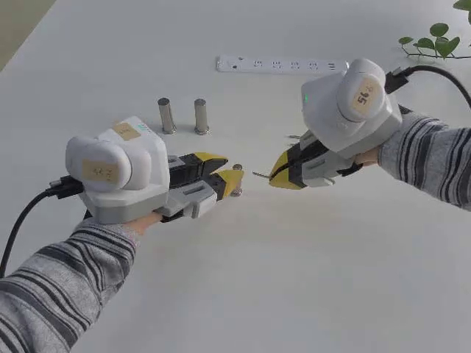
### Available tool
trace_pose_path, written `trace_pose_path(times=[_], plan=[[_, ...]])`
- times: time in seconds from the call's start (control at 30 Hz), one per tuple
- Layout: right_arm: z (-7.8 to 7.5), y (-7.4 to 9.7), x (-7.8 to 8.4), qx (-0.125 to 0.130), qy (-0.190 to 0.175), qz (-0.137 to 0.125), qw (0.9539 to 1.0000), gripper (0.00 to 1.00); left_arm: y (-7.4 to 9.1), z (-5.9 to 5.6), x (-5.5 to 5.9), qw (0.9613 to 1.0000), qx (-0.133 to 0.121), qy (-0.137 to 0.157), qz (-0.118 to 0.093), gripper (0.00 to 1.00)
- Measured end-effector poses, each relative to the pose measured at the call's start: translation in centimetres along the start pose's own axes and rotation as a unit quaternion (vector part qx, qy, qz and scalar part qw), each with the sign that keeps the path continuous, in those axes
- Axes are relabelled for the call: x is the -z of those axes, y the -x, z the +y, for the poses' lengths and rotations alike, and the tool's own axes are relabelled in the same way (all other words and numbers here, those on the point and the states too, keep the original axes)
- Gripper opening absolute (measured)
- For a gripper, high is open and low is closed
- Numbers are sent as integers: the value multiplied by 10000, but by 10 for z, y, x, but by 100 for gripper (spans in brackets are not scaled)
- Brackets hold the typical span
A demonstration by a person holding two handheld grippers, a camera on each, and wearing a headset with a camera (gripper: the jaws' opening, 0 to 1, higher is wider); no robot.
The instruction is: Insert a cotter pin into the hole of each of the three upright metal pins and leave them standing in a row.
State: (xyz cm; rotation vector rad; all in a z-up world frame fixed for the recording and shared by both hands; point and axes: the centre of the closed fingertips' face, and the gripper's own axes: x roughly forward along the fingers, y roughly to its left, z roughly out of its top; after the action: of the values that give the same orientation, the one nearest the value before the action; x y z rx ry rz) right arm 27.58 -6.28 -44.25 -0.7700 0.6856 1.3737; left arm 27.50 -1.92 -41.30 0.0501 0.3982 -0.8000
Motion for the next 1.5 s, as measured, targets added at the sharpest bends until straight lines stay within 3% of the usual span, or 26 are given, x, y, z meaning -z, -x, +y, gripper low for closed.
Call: trace_pose_path(times=[0.23,0.5,0.63,0.73,1.03,1.5], plan=[[-11,-7,5,99,94,110,9998,0,-13,1,21,9991,-297,25,295,16],[-21,-13,9,87,240,250,9994,0,-26,3,27,9977,-485,-9,464,17],[-24,-15,11,85,245,276,9993,0,-33,13,34,9959,-661,-64,616,14],[-23,-14,9,91,245,291,9992,0,-37,15,35,9963,-626,109,582,12],[-19,-17,7,61,291,311,9991,0,-42,17,38,9957,-688,191,590,8],[-15,-19,-4,74,457,323,9984,0,-41,15,37,9963,-635,112,577,6]])
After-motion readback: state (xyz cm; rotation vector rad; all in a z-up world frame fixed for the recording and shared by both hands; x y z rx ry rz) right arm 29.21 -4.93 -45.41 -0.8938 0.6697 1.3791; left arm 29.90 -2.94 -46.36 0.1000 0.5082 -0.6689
